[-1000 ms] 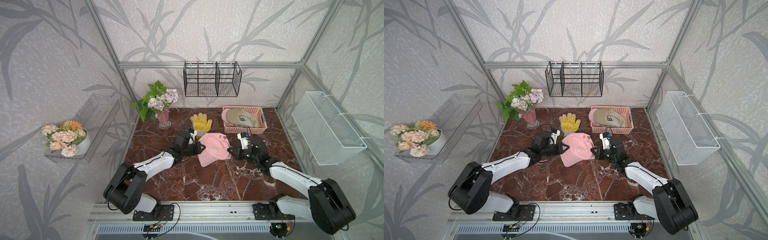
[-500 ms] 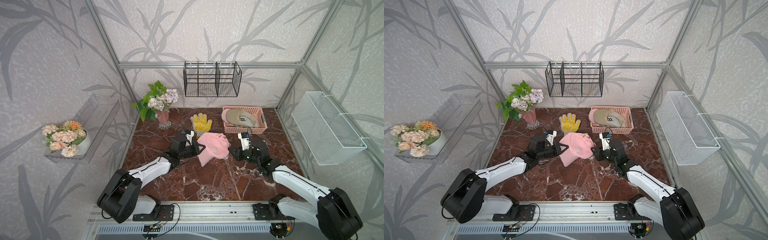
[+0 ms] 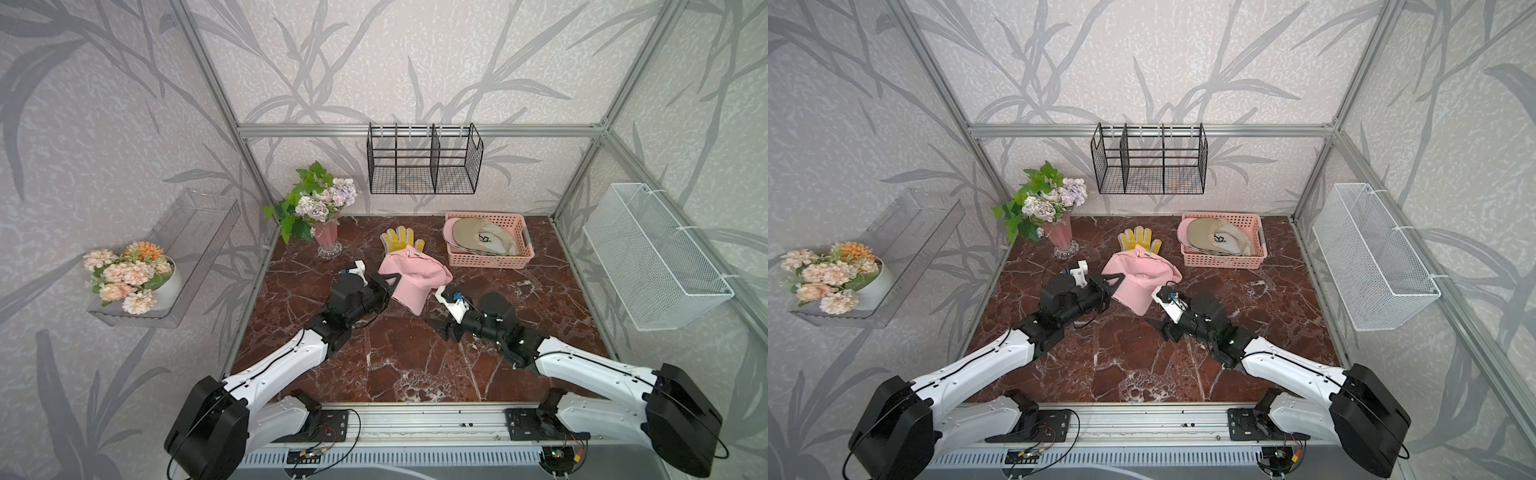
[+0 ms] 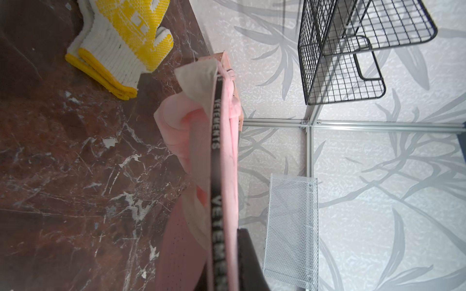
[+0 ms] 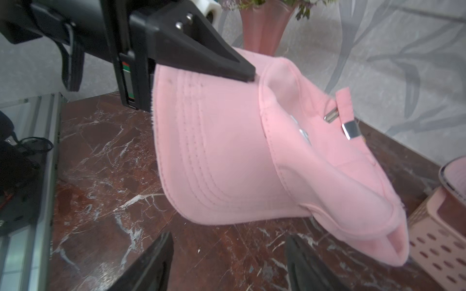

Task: Turn the baseball cap inside out
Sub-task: Turn over the baseball cap.

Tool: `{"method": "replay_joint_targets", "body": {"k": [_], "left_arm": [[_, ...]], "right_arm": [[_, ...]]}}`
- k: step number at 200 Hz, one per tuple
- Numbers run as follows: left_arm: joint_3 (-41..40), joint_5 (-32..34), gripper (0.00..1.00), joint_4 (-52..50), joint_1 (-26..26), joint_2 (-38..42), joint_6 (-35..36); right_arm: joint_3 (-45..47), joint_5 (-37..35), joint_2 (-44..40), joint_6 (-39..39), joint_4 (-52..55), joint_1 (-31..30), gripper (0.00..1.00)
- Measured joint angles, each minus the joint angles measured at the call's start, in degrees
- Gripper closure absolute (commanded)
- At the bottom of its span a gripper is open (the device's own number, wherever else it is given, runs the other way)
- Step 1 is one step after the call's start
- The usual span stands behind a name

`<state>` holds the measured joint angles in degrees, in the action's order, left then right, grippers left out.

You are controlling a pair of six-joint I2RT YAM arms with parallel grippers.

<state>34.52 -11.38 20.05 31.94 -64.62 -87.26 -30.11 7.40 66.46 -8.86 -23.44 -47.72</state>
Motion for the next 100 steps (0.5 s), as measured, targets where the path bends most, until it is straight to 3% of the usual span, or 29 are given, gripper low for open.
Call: {"method": "replay_joint_targets", "body": {"k": [75, 86, 100], "left_arm": [[-0.4, 2.8, 1.0, -1.5, 1.8, 1.0, -10.7], [-0.9, 3.0, 1.0, -1.2, 2.1, 1.3, -12.0], [-1.6, 3.3, 1.0, -1.2, 2.4, 1.5, -13.2]], "right_arm": [[0.7, -16.2, 9.6, -13.6, -17.7, -7.2, 0.25], [0.7, -18.4, 11.1, -15.0, -19.9, -7.9, 0.34], [0.7, -21.5, 13.0, -16.7, -22.4, -8.7, 0.58]]}}
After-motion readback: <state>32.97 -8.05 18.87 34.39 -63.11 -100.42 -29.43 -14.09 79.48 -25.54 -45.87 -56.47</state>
